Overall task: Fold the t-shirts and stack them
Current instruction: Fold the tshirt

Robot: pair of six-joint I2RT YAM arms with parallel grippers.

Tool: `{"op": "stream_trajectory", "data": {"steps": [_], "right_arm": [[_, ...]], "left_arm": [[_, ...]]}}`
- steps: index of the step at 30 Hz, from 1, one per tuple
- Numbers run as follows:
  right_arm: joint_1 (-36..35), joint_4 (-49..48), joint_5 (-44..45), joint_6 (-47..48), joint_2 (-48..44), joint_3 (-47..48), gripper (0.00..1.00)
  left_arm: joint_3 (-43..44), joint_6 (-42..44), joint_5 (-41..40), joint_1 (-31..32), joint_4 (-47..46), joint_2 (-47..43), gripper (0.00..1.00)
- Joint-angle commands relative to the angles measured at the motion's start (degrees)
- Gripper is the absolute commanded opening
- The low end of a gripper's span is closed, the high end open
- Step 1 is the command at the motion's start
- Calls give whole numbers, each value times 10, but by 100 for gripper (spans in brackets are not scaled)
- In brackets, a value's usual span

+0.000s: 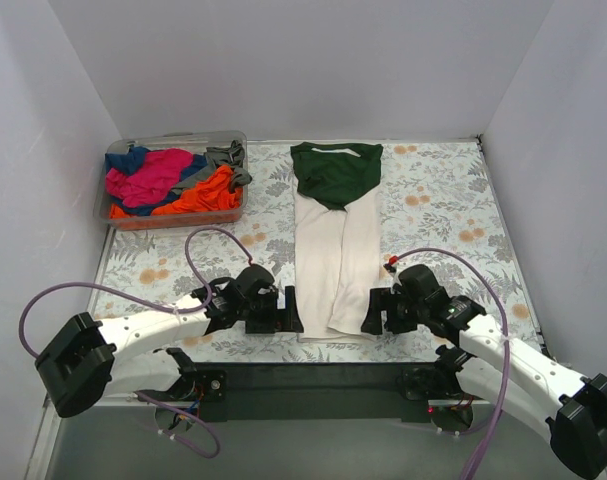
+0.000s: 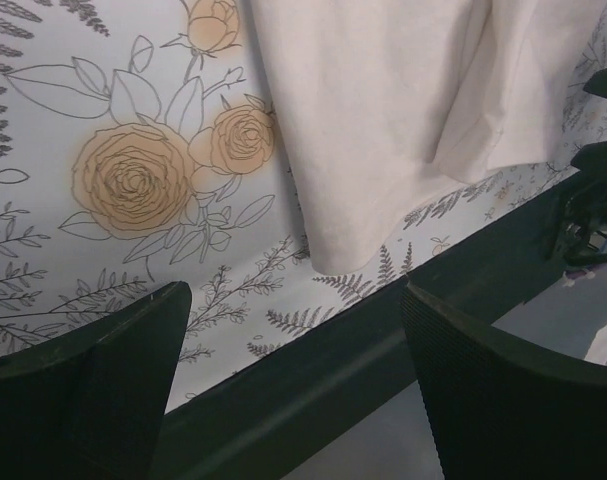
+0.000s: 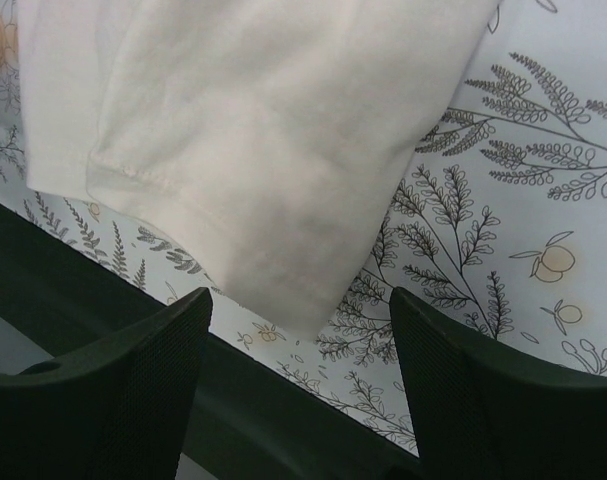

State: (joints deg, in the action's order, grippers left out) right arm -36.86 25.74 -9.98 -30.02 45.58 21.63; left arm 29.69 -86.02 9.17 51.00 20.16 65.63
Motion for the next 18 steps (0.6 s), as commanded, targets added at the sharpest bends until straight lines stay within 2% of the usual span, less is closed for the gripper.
{"op": "stream_trajectory", "data": {"steps": [1,11,13,18], "right_arm": [[-8,-5,-12,-34,-17,-14,65],[-33,-36,-2,-71,-15,-48,62],[-37,-39,-2,-71,-9,-47,61],[-45,-39,7,-72,-4,-49,50]], "left_arm": [[1,-25,11,16,-30,6,79],[2,-35,15,40,-84,65,76],[1,-37,11,42,-86,71,72],[0,-42,8,45,-87,80,59]]}}
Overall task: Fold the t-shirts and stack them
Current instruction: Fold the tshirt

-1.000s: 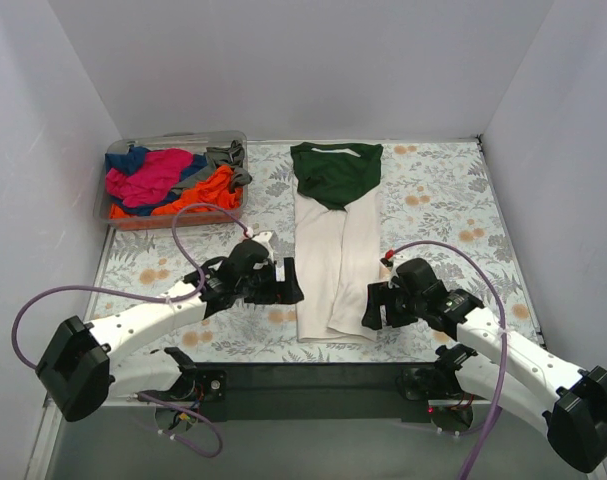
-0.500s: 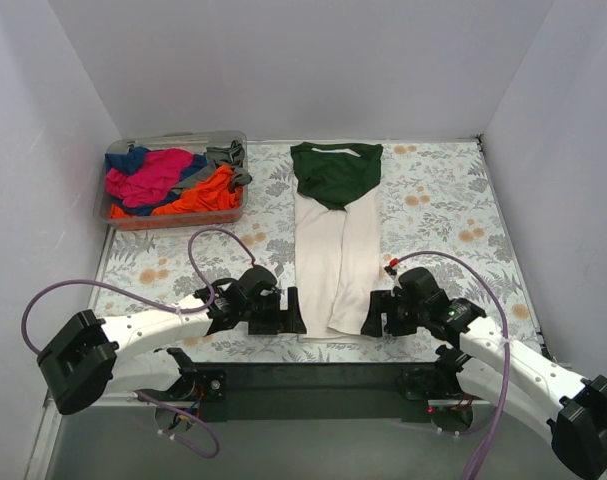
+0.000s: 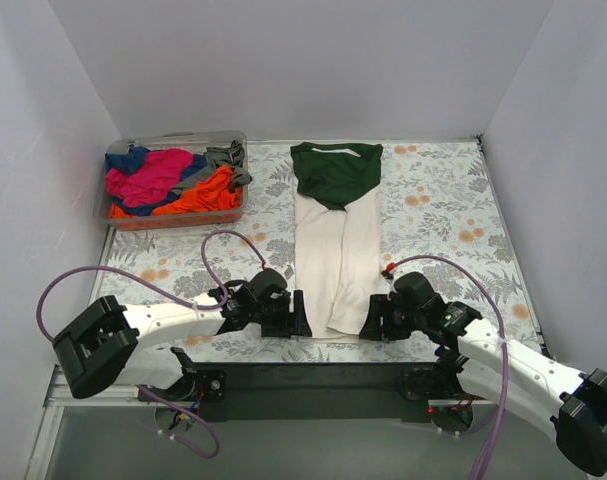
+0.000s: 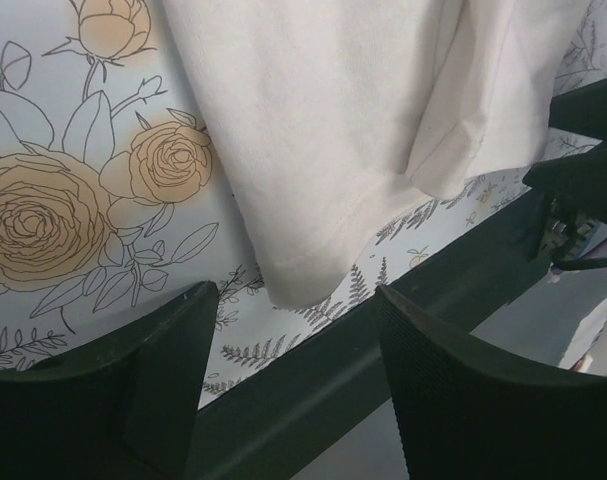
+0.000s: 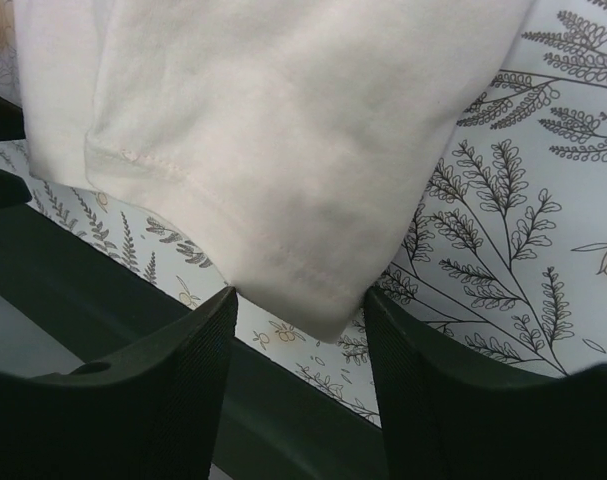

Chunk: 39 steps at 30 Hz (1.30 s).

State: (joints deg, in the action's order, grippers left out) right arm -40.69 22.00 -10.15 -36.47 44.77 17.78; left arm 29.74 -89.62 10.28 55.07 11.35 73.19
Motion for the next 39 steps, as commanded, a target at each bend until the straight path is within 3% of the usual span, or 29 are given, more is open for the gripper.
{"op": "stream_trajectory", "data": {"steps": [1,3,8,13,16,21,22,25,39], "right_arm": [[-8,-1,10,-6,6,-11,48],[-9,-1,11,-7,8,-10,43],[-13,-2,17,-7,12,-8,39],[-17,-8,22,-9,15,-6,32],[-18,-12,30,-7,23,-6,24],[-19,-30,31,-4,40,-8,12],[-19,-31,32,-4,42,-6,10],[-19,-33,40,2,49,-2,1],[-19,-14,145,76,130,135,1]], "left_arm": [[1,-7,-4,6,1,9,56],[4,-6,-1,8,2,19,47],[9,-6,5,18,1,38,41],[14,-6,5,23,0,47,27],[14,-4,4,24,-1,53,16],[13,1,5,25,-8,67,6],[15,3,5,24,-8,69,0],[19,15,-1,25,-8,75,0],[90,65,-50,-6,-33,69,0]]}}
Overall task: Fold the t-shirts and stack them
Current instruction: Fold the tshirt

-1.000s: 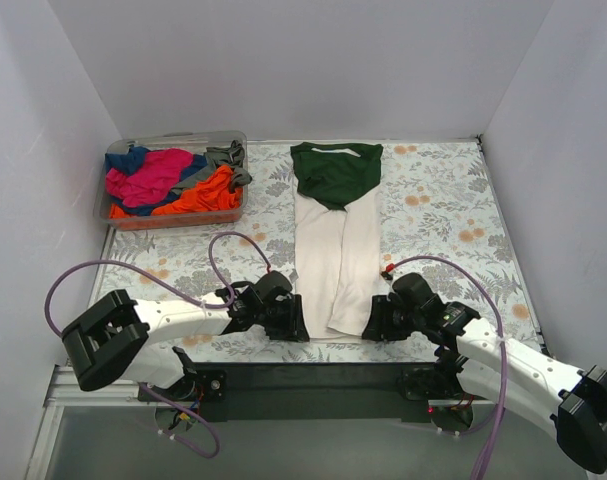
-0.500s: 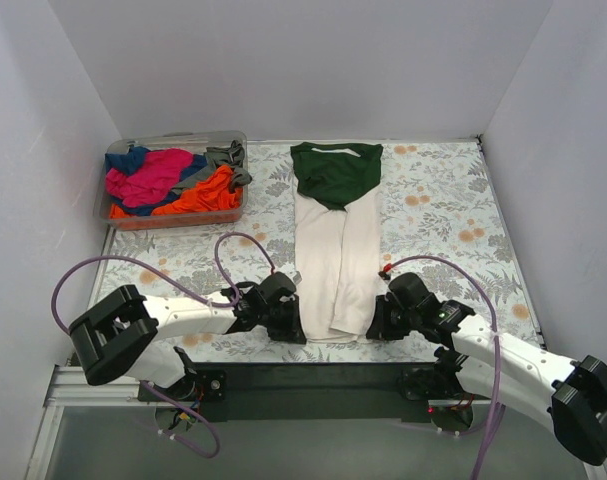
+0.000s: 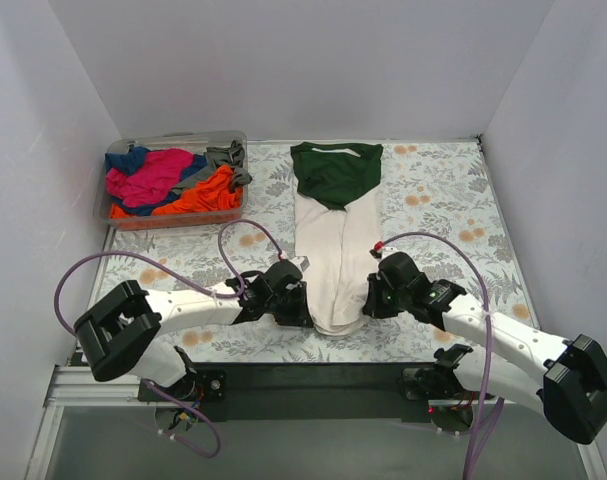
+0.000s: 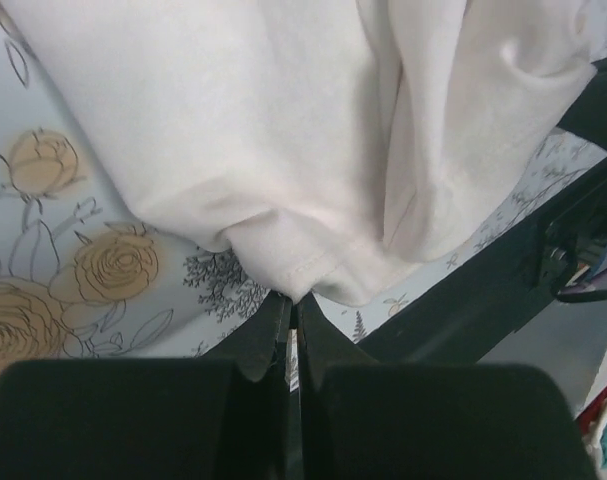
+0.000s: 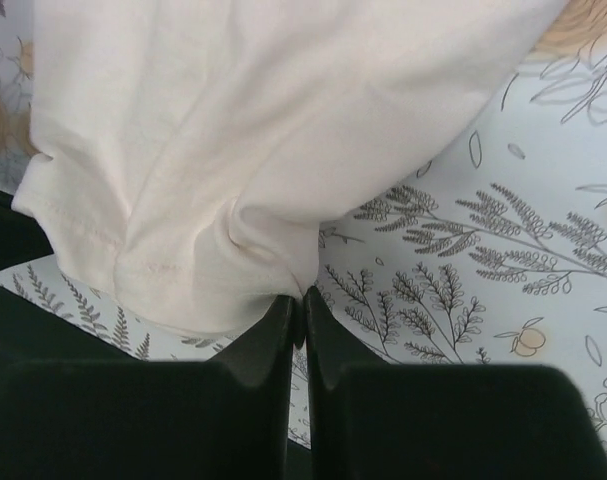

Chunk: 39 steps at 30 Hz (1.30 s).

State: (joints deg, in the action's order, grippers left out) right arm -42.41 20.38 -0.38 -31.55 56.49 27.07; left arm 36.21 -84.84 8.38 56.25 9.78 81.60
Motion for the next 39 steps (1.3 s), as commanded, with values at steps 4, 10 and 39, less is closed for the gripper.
{"op": "stream_trajectory", "data": {"steps": [4,10,39], "right_arm": [[-2,2,89,33,32,64,1],[10,-11,144,54,68,107,1],[179,-125,130,187,454,435,1]], "left_arm": [[39,31,-35,-48,-40,-18,0],[45,43,-19,-114,-113,-5,0],[356,139,-8,-262,-187,302,0]]}}
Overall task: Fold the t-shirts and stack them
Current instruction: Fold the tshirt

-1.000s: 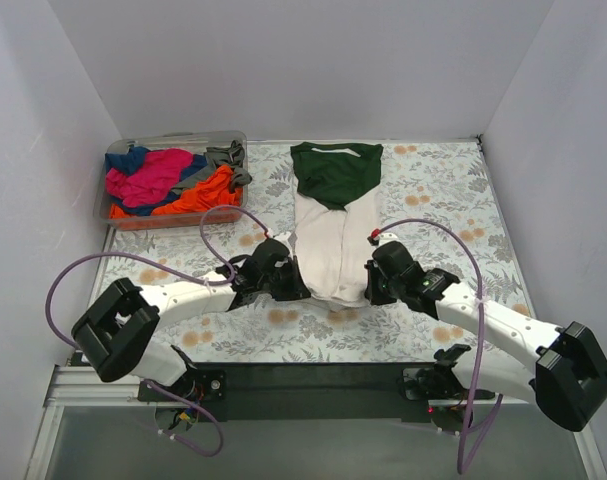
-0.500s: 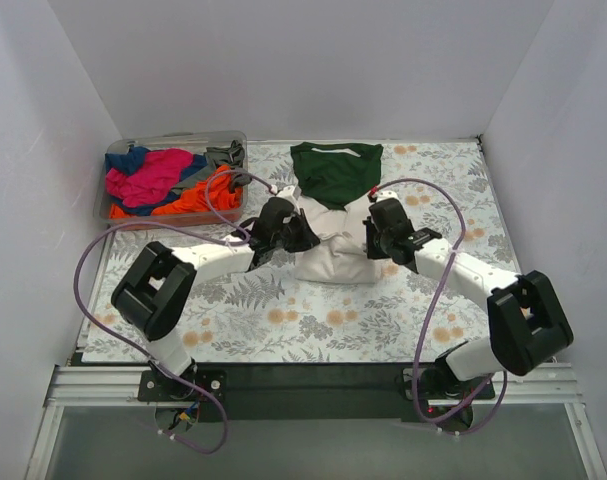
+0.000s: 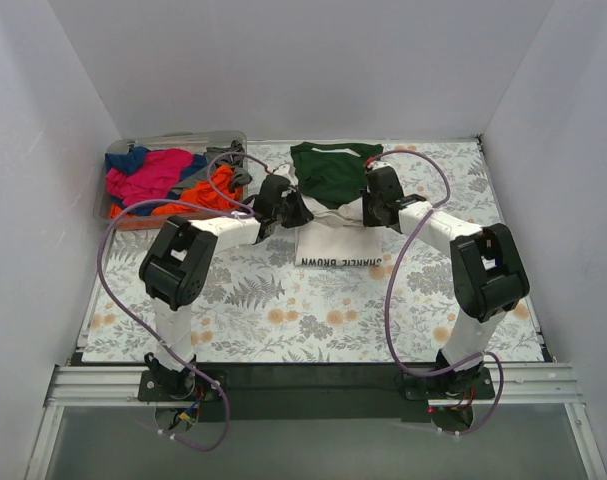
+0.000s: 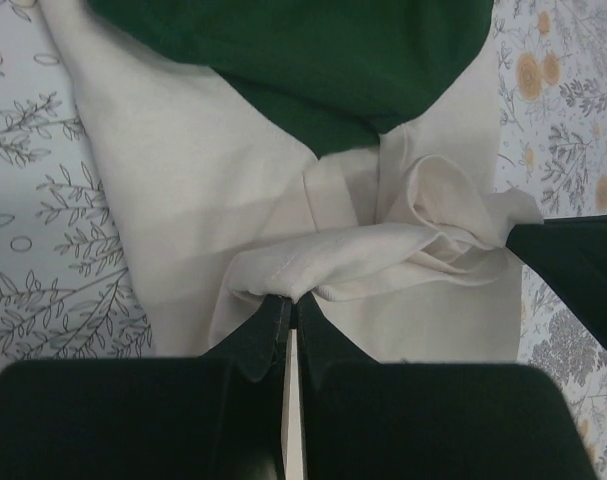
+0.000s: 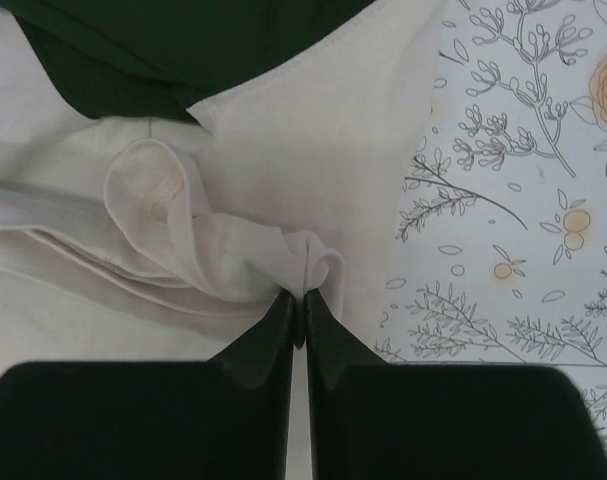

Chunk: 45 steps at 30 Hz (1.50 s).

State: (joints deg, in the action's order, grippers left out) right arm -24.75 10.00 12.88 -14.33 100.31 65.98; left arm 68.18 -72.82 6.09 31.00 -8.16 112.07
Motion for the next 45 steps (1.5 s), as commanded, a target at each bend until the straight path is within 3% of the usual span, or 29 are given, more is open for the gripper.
{"op": "stream_trajectory", "data": {"steps": [1,9,21,23,27,28,32,34,41,45], "right_arm": [[4,-22,-3,16,21,52,1],[15,-21,-11,25,65,94,1],[27,-2,2,32,118,156,1],[30,5,9,33,121,166,7],[31,30,70,51,104,199,38],[32,34,89,63,96,202,48],[34,39,149,78,55,197,57],[33,37,131,74,32,182,57],[30,-16,-108,45,5,119,57],[31,-24,-180,34,13,110,57]], "left_arm": [[43,20,15,-10,-3,8,0],[92,29,21,-24,16,45,0],[144,48,-31,-28,54,85,0],[161,48,-47,-28,72,90,0],[172,65,-142,-28,100,56,19],[171,79,-190,-28,103,47,35],[159,98,-237,-28,104,4,58],[143,92,-222,-24,92,-18,59],[73,78,-101,35,-1,-45,60],[32,39,-11,51,-45,-41,59]]}}
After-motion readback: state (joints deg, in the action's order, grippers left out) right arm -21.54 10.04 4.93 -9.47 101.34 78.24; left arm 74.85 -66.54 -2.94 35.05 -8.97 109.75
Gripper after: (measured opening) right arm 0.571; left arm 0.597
